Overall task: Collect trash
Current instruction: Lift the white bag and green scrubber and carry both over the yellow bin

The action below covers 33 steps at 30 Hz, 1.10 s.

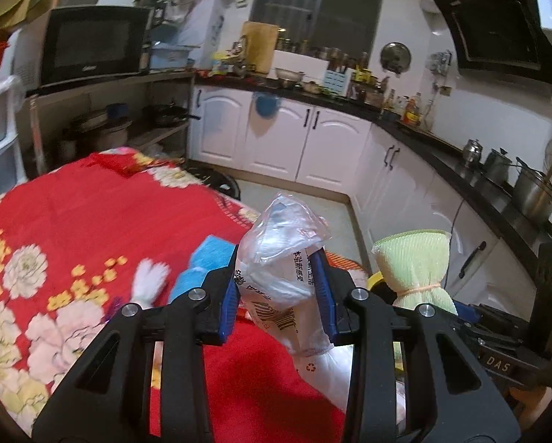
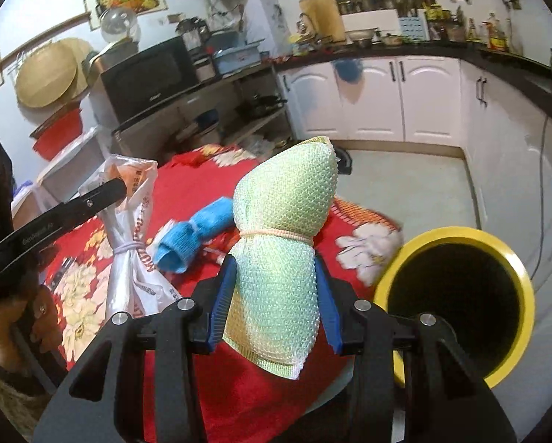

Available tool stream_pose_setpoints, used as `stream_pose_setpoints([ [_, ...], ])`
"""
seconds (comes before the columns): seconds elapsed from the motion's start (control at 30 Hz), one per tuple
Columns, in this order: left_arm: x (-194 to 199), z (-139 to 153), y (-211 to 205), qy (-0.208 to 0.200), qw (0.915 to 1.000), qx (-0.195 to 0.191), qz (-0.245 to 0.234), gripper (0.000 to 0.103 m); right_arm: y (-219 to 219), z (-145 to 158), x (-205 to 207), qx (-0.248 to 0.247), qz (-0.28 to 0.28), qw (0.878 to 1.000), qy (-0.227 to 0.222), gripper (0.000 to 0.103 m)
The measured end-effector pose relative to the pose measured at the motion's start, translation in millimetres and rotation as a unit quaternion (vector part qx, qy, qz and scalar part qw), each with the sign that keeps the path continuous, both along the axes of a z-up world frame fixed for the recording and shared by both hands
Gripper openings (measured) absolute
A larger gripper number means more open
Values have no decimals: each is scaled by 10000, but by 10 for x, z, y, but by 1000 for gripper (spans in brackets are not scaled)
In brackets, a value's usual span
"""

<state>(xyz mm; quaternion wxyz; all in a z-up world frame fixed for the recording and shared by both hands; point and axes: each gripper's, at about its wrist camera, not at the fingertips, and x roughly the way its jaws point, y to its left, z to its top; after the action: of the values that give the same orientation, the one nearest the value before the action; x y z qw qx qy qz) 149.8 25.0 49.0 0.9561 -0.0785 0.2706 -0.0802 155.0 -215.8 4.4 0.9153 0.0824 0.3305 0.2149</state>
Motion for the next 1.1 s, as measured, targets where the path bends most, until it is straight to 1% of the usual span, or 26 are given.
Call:
stream_pose_setpoints([
  [0.37,225,31,-585,-120,9987,156,-460,29,-491,82,68,-9,-614,9979,-193,40],
  [0.63,409,-16,-888,-105,9976,141,-667,29,-877,50,102,-95,-1074,9939,-220,40],
  [0.87,625,-137,-1230,-68,9962,241,-834,29,-1218,-97,136,-228,-1506,9883,-73,40],
  [1.1,859,-312,-1598,-12,9946,365,-976,29,-1480,-398,180,-378,-1791,9826,301,40],
])
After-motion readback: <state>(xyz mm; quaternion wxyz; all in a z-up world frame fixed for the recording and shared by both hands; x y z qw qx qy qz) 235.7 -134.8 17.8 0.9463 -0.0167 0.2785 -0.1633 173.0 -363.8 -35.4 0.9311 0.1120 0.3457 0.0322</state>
